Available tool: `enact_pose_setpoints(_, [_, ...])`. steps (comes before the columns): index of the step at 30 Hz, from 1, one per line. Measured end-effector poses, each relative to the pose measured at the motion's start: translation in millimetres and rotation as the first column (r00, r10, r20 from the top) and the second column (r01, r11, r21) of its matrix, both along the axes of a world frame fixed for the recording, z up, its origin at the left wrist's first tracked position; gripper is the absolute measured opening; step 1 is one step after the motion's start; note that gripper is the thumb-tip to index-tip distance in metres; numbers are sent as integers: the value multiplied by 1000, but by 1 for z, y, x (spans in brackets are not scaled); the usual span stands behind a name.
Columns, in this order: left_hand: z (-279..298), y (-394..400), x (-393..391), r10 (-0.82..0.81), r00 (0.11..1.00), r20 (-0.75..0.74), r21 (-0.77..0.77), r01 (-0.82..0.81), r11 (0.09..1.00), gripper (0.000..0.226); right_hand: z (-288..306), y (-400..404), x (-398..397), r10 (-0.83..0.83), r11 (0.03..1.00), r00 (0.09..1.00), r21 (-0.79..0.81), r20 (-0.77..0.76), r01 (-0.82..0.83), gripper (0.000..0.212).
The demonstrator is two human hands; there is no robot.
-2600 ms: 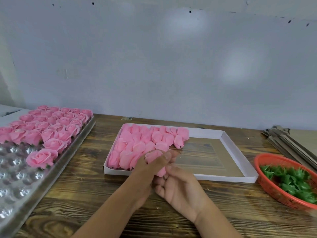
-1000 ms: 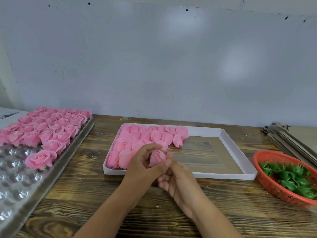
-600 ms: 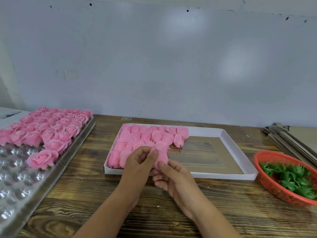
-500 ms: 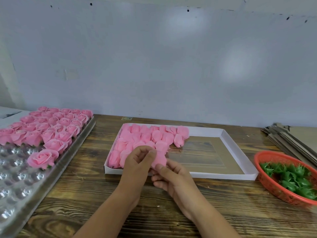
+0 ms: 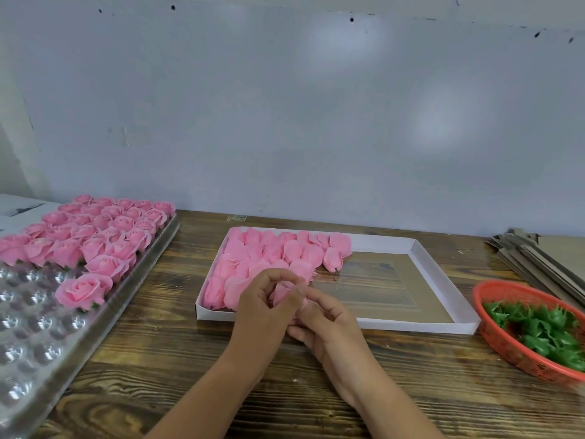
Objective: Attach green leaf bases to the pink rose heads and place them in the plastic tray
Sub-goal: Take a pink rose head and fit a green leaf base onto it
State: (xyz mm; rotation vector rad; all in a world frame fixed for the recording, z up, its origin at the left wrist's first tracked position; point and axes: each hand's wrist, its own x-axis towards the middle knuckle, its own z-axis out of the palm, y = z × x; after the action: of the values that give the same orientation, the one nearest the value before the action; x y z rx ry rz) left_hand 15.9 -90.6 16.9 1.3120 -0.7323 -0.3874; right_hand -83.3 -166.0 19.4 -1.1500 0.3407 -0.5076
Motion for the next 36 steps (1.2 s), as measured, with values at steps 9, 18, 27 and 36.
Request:
enact_pose_setpoints(9, [7, 5, -7, -170, 970, -173, 14, 176, 984, 52, 0, -1, -1, 180, 948, 965, 226, 192, -222, 39])
enact_pose_setpoints(18, [13, 8, -13, -162, 979, -126, 73, 172, 982, 20, -3, -1, -1, 368, 877, 922, 285, 120, -387, 42])
enact_pose_setpoints(27, [14, 9, -6, -61, 997, 51, 18, 61, 998, 22, -5, -1, 0, 332, 876, 935, 327, 124, -354, 44])
enact_pose_setpoints(36, [5, 7, 0, 208, 862, 462, -25, -222, 975, 26, -3, 4, 0, 332, 928, 939, 149, 93, -343, 40])
